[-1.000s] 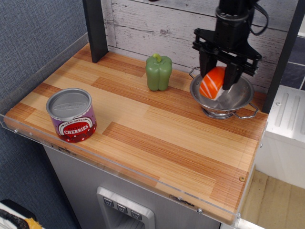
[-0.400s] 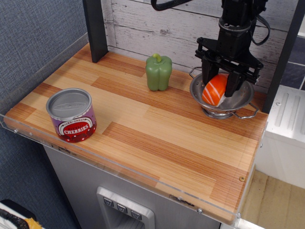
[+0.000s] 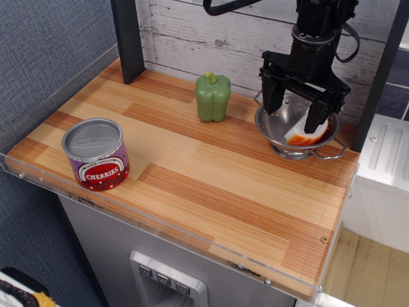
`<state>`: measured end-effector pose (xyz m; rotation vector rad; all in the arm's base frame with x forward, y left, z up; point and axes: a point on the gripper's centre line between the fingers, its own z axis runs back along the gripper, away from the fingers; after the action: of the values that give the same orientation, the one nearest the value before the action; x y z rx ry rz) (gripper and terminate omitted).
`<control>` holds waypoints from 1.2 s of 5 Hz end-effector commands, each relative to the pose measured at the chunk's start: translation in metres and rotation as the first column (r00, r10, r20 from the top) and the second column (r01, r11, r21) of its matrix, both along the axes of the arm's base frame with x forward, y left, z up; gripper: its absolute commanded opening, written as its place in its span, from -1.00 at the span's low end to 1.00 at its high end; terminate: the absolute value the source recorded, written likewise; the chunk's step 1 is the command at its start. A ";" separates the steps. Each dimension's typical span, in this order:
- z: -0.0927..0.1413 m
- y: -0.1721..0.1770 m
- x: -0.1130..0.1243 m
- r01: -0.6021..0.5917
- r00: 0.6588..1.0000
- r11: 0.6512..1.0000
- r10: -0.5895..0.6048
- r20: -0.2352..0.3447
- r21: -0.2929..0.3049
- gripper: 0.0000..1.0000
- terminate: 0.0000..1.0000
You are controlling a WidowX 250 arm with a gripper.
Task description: Place the sushi in the colander
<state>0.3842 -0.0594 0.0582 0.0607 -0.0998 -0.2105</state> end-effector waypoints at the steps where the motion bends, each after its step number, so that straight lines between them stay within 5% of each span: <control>1: 0.048 0.013 -0.008 -0.037 0.992 0.999 0.040 0.122 -0.026 1.00 -1.00; 3: 0.069 0.051 -0.016 -0.185 0.971 0.983 0.186 0.147 -0.025 1.00 -1.00; 5: 0.084 0.119 -0.004 -0.390 0.905 0.915 0.402 0.139 -0.102 1.00 -1.00; 6: 0.089 0.144 0.003 -0.415 0.886 0.909 0.415 0.208 -0.046 1.00 -1.00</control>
<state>0.3934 0.0839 0.1295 0.0962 -0.2487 0.2205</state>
